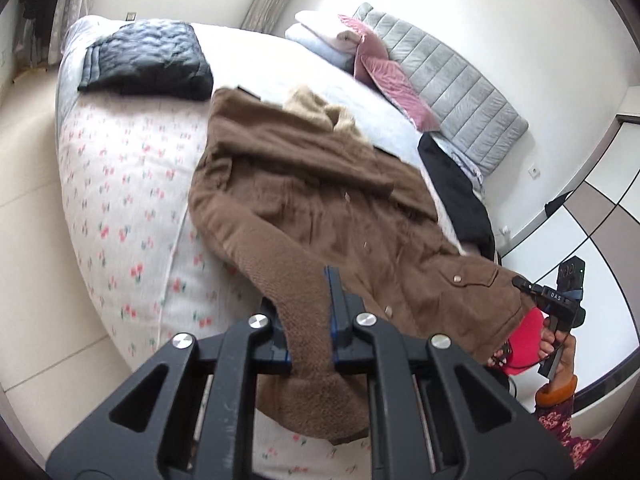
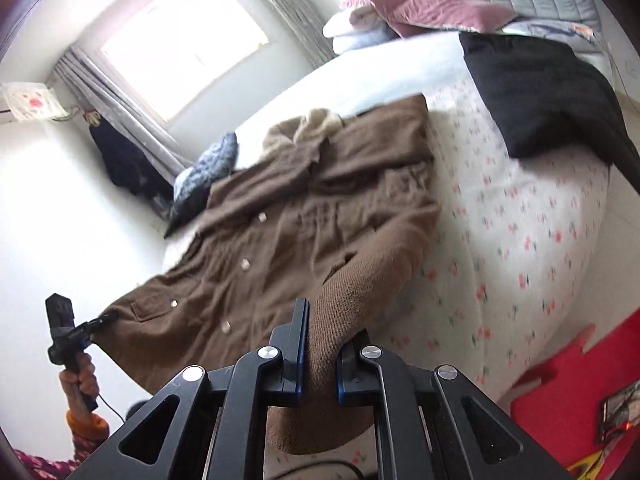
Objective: Fold large clothes
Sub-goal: 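Grasp the jacket hem with the left tool while the right tool grasps it too, then lift the hem with both tools and fold it up toward the fur collar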
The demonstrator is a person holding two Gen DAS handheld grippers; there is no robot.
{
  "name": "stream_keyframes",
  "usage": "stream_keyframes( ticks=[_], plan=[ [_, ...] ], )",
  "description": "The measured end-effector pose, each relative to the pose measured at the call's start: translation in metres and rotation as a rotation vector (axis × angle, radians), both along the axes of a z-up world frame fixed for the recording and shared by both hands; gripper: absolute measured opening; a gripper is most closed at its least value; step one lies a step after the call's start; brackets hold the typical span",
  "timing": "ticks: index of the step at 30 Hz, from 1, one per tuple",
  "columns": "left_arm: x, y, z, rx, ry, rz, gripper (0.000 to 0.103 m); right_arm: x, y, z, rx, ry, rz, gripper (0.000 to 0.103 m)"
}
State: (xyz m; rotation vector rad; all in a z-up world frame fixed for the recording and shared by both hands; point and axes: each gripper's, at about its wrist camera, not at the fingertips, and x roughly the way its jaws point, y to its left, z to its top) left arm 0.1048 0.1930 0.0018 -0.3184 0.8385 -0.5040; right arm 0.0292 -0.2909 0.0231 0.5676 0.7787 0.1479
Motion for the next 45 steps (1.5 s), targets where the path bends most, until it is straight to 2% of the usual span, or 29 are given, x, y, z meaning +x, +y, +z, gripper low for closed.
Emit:
stream_keyframes(
  ticks=[6,10,15,17,21,23,26,28,30,31,33,35,37,38,39,42,45],
  plan=[
    [0.058,-0.014,0.046,0.004,-0.076,0.043,0.013,0.051,-0.014,0.036,0.014,-0.084,-0.029,0.009],
    [0.121,-0.023,0.072,0.022,-0.092,0.096,0.013,0.104,-0.035,0.054,0.028,-0.127,-0.076,0.009],
    [0.207,-0.039,0.080,0.090,-0.085,0.191,0.014,0.182,-0.080,0.047,0.079,-0.111,-0.181,0.009],
    [0.246,-0.046,0.068,0.107,-0.059,0.223,0.014,0.212,-0.096,0.037,0.091,-0.092,-0.206,0.009],
    [0.308,-0.064,0.026,0.133,-0.010,0.256,0.021,0.274,-0.123,-0.007,0.132,-0.024,-0.249,0.009],
    [0.341,-0.075,-0.012,0.182,0.047,0.261,0.022,0.306,-0.129,-0.038,0.140,0.037,-0.257,0.010],
    [0.374,-0.092,-0.069,0.268,0.153,0.233,0.030,0.338,-0.130,-0.088,0.129,0.147,-0.264,0.011],
    [0.379,-0.098,-0.091,0.310,0.151,0.239,0.030,0.346,-0.132,-0.114,0.141,0.186,-0.279,0.015],
    [0.376,-0.095,-0.095,0.275,0.140,0.226,0.039,0.345,-0.140,-0.128,0.206,0.180,-0.281,0.016],
    [0.373,-0.092,-0.093,0.240,0.131,0.208,0.043,0.342,-0.144,-0.131,0.246,0.170,-0.275,0.016],
    [0.365,-0.087,-0.082,0.185,0.116,0.169,0.059,0.334,-0.153,-0.130,0.321,0.152,-0.252,0.020],
    [0.354,-0.081,-0.068,0.154,0.093,0.144,0.065,0.325,-0.159,-0.124,0.347,0.136,-0.245,0.026],
    [0.345,-0.072,-0.051,0.139,0.051,0.141,0.077,0.313,-0.165,-0.108,0.325,0.100,-0.258,0.037],
    [0.340,-0.068,-0.043,0.144,0.016,0.149,0.082,0.308,-0.168,-0.099,0.305,0.078,-0.267,0.046],
    [0.337,-0.065,-0.035,0.149,-0.015,0.151,0.082,0.301,-0.171,-0.089,0.277,0.051,-0.278,0.054],
    [0.335,-0.054,-0.021,0.178,-0.071,0.151,0.086,0.292,-0.176,-0.071,0.223,0.012,-0.283,0.059],
    [0.341,-0.050,-0.024,0.260,-0.080,0.157,0.090,0.299,-0.165,-0.065,0.114,0.046,-0.250,0.060]
  ],
)
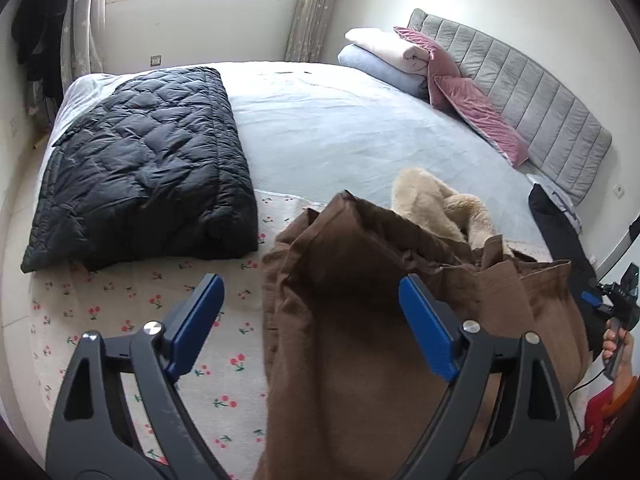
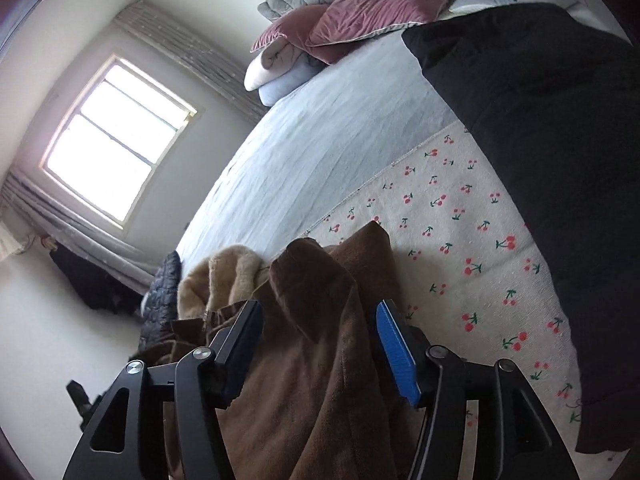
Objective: Fold large clothes
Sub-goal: 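Lift the hem with both tools and fold it up toward the fur collar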
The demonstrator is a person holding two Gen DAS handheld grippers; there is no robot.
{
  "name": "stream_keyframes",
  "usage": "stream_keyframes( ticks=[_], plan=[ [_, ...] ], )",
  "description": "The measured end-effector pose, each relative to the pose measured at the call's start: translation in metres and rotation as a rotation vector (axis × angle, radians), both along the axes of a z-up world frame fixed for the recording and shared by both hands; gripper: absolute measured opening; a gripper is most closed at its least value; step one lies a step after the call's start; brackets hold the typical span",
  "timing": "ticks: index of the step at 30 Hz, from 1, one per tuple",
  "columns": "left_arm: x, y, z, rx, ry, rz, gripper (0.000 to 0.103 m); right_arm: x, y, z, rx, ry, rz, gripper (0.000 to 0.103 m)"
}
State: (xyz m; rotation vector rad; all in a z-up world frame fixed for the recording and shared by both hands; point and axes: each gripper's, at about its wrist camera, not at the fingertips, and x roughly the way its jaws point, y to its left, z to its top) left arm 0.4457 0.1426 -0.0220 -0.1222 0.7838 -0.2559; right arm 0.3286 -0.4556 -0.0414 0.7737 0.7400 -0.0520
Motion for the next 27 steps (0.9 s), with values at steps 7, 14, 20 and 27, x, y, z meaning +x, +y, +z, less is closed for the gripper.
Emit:
stream_keyframes(
  ticks=[7,14,20,27],
  plan=[
    [0.038,-0.007,-0.048,0.152,0.126,0.000,0.090,0.072,0.050,-0.019,-0.317,0.167,0.105,0.060],
    [0.063,-0.035,-0.049,0.115,0.160,-0.080,0.015,0.110,0.078,-0.028,-0.439,0.188,0.126,0.028],
    [0.029,-0.060,0.004,0.215,-0.106,0.015,0.008,0.073,0.098,0.022,-0.614,0.038,-0.002,0.010],
    [0.065,-0.058,0.065,0.219,-0.274,0.200,0.008,0.111,0.087,0.096,-0.677,-0.088,-0.168,0.009]
  ],
)
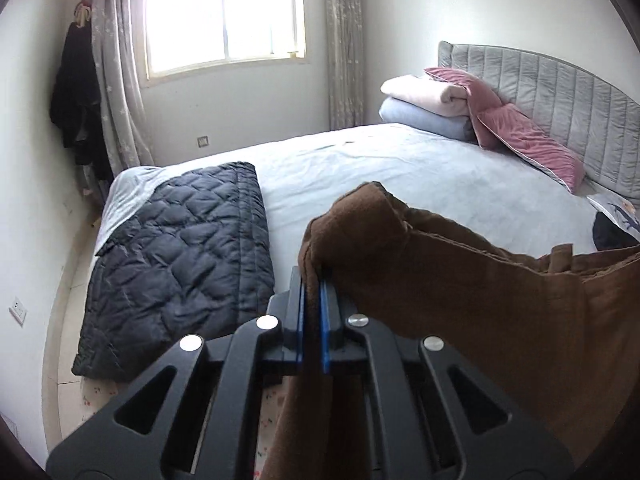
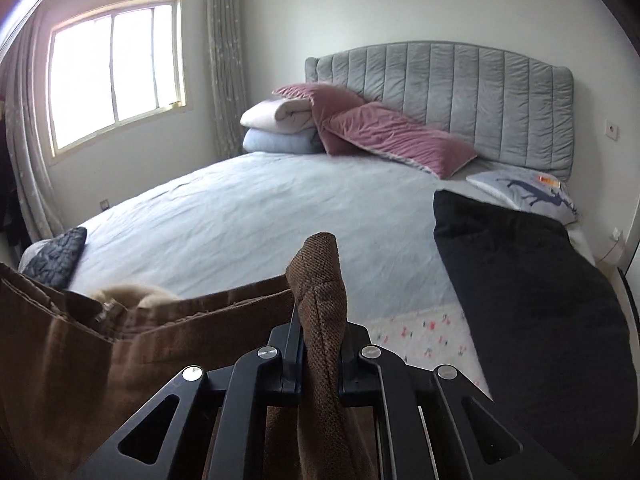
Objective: Fold large clothes
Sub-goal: 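Lift the hem with both tools and fold it up toward the fur collar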
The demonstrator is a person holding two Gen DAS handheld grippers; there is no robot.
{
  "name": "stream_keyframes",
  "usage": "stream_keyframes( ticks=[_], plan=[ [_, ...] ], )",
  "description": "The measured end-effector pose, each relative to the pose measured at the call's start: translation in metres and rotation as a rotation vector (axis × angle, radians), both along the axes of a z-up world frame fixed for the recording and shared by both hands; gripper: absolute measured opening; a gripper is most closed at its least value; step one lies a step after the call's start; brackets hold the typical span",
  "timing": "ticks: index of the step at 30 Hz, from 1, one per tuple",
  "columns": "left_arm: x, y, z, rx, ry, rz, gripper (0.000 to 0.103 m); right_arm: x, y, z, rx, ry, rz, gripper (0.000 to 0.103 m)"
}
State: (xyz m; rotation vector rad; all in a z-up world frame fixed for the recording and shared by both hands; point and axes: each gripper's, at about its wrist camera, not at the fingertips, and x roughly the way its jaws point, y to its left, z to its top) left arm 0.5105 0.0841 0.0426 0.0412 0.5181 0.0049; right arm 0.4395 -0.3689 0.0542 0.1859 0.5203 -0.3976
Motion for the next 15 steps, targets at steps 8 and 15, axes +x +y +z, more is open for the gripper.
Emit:
stream_keyframes(
  ticks=[8,15],
  plan=[
    [0.076,-0.019,-0.052,0.072,0.027,0.102,0.008,0.112,-0.003,-0.034,-0.012,0.080,-0.039,0.010],
    [0.112,-0.032,-0.152,0.187,0.151,0.138,0.009,0.153,-0.018,-0.158,-0.048,0.275,-0.042,0.012]
  ],
)
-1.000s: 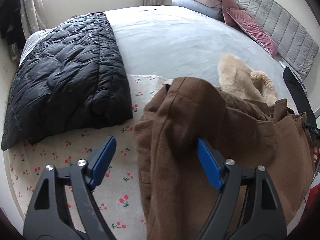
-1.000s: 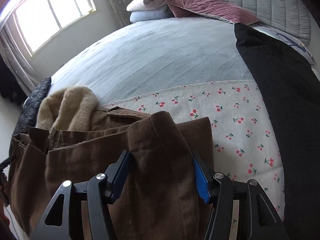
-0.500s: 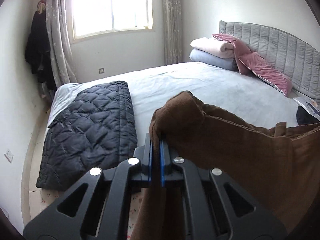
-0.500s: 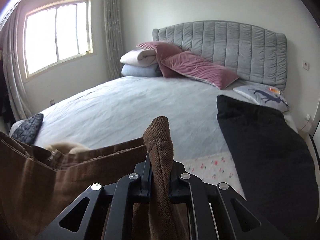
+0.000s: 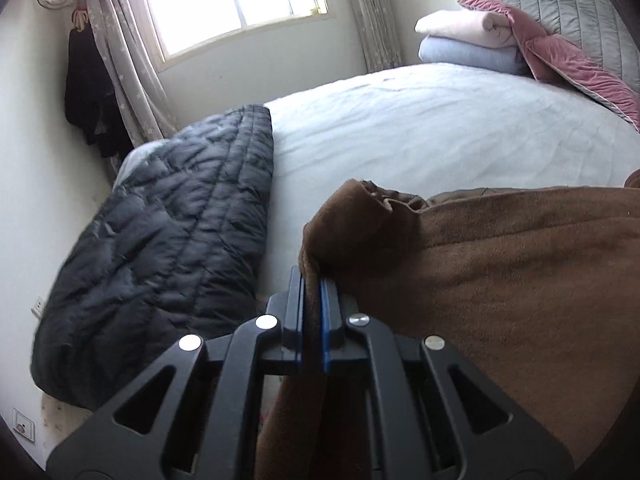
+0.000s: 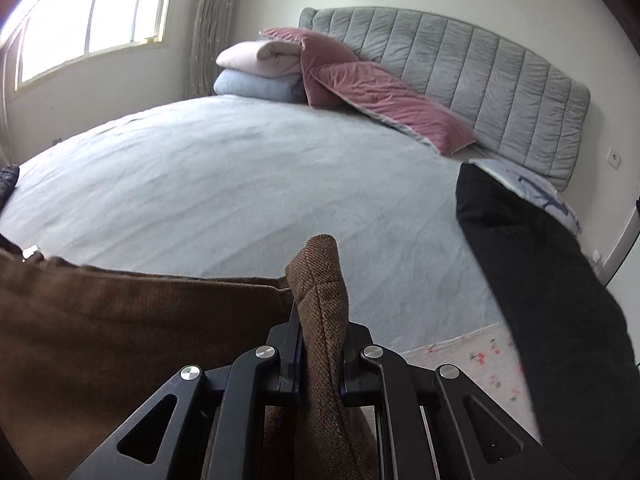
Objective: Fold large clothes
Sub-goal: 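Lift the hem with both tools and fold it up toward the fur collar, then open both tools and release the folded jacket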
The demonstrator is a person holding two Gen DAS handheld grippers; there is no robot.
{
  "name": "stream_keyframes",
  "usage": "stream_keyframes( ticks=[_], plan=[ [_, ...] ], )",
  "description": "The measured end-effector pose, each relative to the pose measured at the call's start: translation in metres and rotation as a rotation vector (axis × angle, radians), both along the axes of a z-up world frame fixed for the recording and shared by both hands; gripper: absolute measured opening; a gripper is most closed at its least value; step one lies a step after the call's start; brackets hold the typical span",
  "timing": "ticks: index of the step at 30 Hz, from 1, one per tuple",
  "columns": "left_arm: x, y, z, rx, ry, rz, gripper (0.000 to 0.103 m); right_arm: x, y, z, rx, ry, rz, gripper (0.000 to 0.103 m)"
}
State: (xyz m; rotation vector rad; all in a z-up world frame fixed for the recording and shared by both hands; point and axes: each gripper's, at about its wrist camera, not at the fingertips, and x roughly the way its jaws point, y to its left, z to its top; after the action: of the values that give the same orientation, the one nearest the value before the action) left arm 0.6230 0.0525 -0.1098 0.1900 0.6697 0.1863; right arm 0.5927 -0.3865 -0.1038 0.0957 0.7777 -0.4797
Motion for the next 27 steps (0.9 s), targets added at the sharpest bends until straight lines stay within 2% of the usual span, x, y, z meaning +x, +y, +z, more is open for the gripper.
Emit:
stream_keyframes(
  ticks=[2,3,5,7,8,10,12,14,17,20,22,25,27],
  plan=[
    [0.006,-0.005,-0.005,0.033,0.024,0.006,0.009,0.012,-0.005,-0.013,0.024,0.051,0.004,0.013],
    [0.007,-0.008,-0.005,0.057,0.029,0.008,0.011,0.014,-0.008,-0.013,0.026,0.049,-0.002,0.015],
    [0.016,-0.012,-0.012,0.120,0.095,0.035,0.013,0.015,-0.017,-0.017,0.066,0.061,-0.021,0.019],
    [0.016,-0.010,-0.011,0.152,0.130,0.069,0.012,0.009,-0.026,-0.017,0.113,0.058,-0.029,0.027],
    [0.012,-0.009,-0.005,0.141,0.136,0.050,0.013,0.004,-0.029,-0.013,0.142,0.062,-0.018,0.033],
    [-0.004,-0.008,0.018,0.113,0.123,0.015,0.030,-0.004,-0.037,-0.002,0.204,0.089,-0.001,0.041],
    [-0.029,-0.008,0.047,0.052,0.086,-0.060,0.074,-0.021,-0.044,0.014,0.308,0.075,0.050,0.050],
    [-0.059,-0.009,0.071,0.035,0.045,-0.122,0.084,-0.046,-0.045,0.030,0.387,0.028,0.113,0.058],
    [-0.091,-0.006,0.092,-0.006,0.107,-0.172,0.084,-0.086,-0.035,0.050,0.429,0.007,0.122,0.069],
    [-0.128,0.003,0.107,-0.087,0.170,-0.210,0.084,-0.122,-0.023,0.066,0.455,0.002,0.141,0.069],
    [-0.154,0.008,0.113,-0.122,0.189,-0.239,0.085,-0.149,-0.012,0.079,0.434,-0.005,0.151,0.069],
    [-0.191,0.019,0.116,-0.169,0.230,-0.262,0.093,-0.183,0.005,0.097,0.404,-0.005,0.156,0.072],
    [-0.211,0.030,0.113,-0.243,0.260,-0.263,0.096,-0.210,0.015,0.103,0.446,-0.026,0.160,0.077]
  ],
)
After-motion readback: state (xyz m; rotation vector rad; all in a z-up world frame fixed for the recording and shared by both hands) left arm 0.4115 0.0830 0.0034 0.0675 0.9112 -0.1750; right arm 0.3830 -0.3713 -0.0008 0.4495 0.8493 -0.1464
